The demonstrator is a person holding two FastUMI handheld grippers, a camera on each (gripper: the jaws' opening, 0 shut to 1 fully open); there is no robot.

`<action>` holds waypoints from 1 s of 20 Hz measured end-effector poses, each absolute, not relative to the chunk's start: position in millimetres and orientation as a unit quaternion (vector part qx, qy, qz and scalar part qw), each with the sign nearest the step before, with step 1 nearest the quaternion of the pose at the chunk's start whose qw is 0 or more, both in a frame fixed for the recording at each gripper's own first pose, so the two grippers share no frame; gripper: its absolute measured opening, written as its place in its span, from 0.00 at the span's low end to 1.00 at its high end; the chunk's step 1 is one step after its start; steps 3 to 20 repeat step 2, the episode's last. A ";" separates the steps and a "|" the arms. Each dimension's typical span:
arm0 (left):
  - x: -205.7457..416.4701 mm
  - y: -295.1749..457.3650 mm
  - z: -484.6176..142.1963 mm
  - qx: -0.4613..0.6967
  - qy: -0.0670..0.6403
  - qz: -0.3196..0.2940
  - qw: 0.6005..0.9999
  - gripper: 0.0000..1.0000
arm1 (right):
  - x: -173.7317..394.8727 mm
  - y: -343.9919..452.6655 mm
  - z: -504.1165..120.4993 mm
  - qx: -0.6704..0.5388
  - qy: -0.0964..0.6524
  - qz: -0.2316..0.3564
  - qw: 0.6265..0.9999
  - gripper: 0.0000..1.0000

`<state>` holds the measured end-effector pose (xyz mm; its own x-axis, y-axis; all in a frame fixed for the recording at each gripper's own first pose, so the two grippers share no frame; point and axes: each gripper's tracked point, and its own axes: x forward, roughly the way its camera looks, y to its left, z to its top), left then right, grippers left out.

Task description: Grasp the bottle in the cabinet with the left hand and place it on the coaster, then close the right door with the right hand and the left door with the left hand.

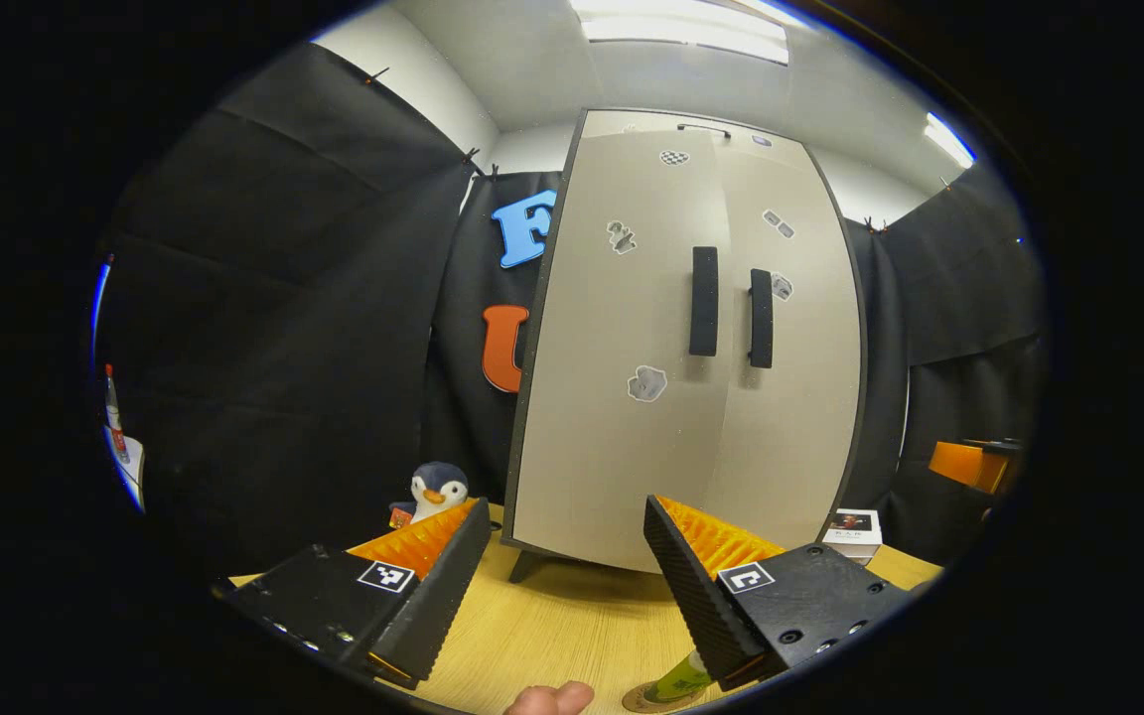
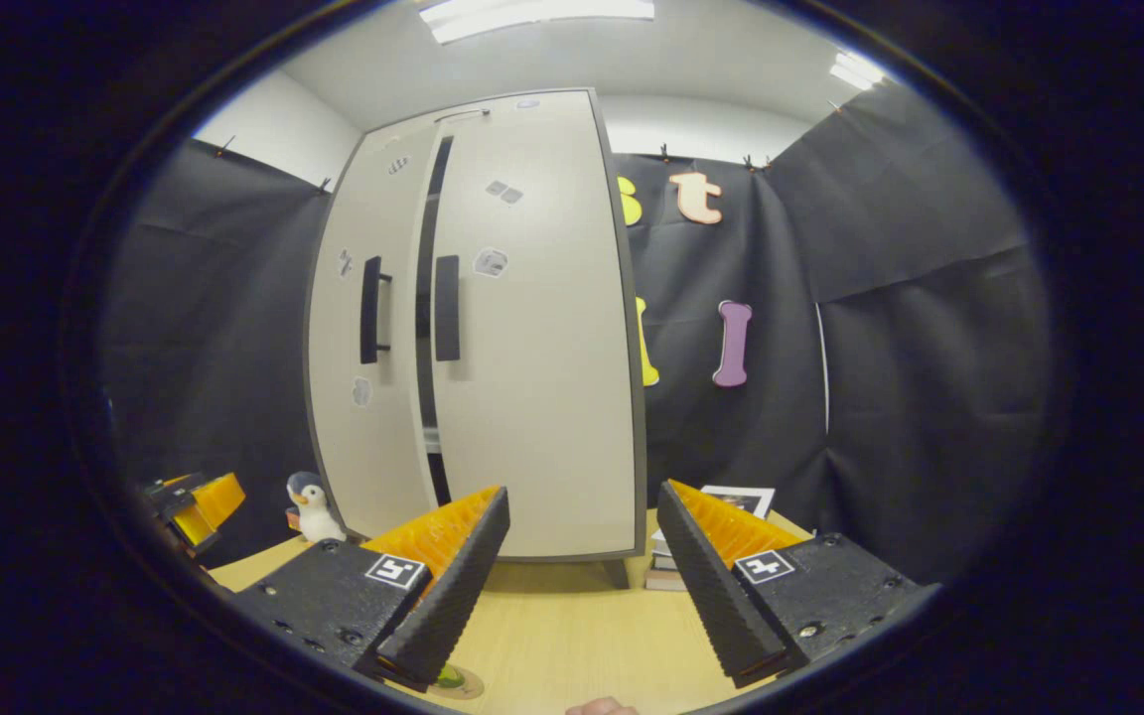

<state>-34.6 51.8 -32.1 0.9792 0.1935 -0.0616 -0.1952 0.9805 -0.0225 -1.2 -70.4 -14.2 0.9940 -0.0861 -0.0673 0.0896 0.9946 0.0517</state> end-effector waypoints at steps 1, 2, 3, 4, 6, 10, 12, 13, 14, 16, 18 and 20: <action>-34.8 52.1 -32.2 -0.014 0.029 0.097 0.995 0.95 | -1.6 -69.9 -15.0 0.028 0.033 -0.044 0.998 0.98; -35.0 52.3 -30.4 -0.014 0.028 0.098 0.995 0.95 | -1.4 -70.0 -15.1 0.028 0.034 -0.044 0.998 0.98; -35.0 52.3 -30.4 -0.014 0.028 0.098 0.995 0.95 | -1.4 -70.0 -15.1 0.028 0.034 -0.044 0.998 0.98; -35.0 52.3 -30.4 -0.014 0.028 0.098 0.995 0.95 | -1.4 -70.0 -15.1 0.028 0.034 -0.044 0.998 0.98; -35.0 52.3 -30.4 -0.014 0.028 0.098 0.995 0.95 | -1.4 -70.0 -15.1 0.028 0.034 -0.044 0.998 0.98; -35.0 52.3 -30.4 -0.014 0.028 0.098 0.995 0.95 | -1.4 -70.0 -15.1 0.028 0.034 -0.044 0.998 0.98; -35.0 52.3 -30.4 -0.014 0.028 0.098 0.995 0.95 | -1.4 -70.0 -15.1 0.028 0.034 -0.044 0.998 0.98; -35.0 52.3 -30.4 -0.014 0.028 0.098 0.995 0.95 | -1.4 -70.0 -15.1 0.028 0.034 -0.044 0.998 0.98; -35.0 52.3 -30.4 -0.014 0.028 0.098 0.995 0.95 | -1.4 -70.0 -15.1 0.028 0.034 -0.044 0.998 0.98; -35.0 52.3 -30.4 -0.014 0.028 0.098 0.995 0.95 | -1.4 -70.0 -15.1 0.028 0.034 -0.044 0.998 0.98; -35.0 52.3 -30.4 -0.014 0.028 0.098 0.995 0.95 | -1.4 -70.0 -15.1 0.028 0.034 -0.044 0.998 0.98; -35.0 52.3 -30.4 -0.014 0.028 0.098 0.995 0.95 | -1.4 -70.0 -15.1 0.028 0.034 -0.044 0.998 0.98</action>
